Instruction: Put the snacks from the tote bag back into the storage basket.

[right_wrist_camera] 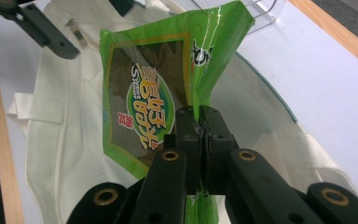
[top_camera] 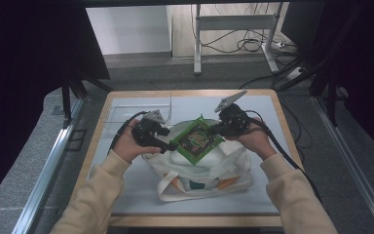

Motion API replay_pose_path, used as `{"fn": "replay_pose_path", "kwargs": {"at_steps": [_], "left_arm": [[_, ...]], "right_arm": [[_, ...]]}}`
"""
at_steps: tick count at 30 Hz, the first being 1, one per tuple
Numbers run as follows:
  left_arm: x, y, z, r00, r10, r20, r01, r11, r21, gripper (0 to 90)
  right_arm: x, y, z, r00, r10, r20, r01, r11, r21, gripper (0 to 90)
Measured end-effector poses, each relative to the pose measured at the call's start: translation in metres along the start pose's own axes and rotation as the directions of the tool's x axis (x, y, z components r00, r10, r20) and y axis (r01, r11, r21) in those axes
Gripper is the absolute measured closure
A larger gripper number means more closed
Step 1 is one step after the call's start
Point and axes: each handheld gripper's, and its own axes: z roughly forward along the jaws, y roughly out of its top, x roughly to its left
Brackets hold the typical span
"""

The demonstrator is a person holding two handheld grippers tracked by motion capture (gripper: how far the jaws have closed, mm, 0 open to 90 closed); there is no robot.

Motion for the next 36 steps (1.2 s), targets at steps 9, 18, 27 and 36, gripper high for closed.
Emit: {"fn": "replay_pose_path", "kwargs": {"at_steps": [9,18,27,36], "left_arm": [[0.004,0.006,0.014,0.9985,-0.026,0.048,0.025,0.9995,0.020,33.6],[-0.002,0.008,0.026,0.9928,-0.004,0.119,-0.003,0.9981,0.061,55.7],[0.004,0.004,0.019,0.9833,-0.060,0.172,0.052,0.9973,0.052,71.5],[-0.001,0.000,0.015,0.9905,-0.044,0.131,0.038,0.9983,0.043,71.9]], "right_arm": [[0.007,0.006,0.001,0.9981,-0.057,-0.022,0.057,0.998,-0.022,86.9],[0.010,0.010,0.007,0.9956,-0.085,-0.040,0.084,0.996,-0.022,86.8],[0.011,0.008,0.009,0.9941,-0.103,-0.034,0.102,0.994,-0.032,83.4],[0.011,0.005,0.007,0.9967,-0.066,-0.047,0.062,0.995,-0.081,65.9]]}}
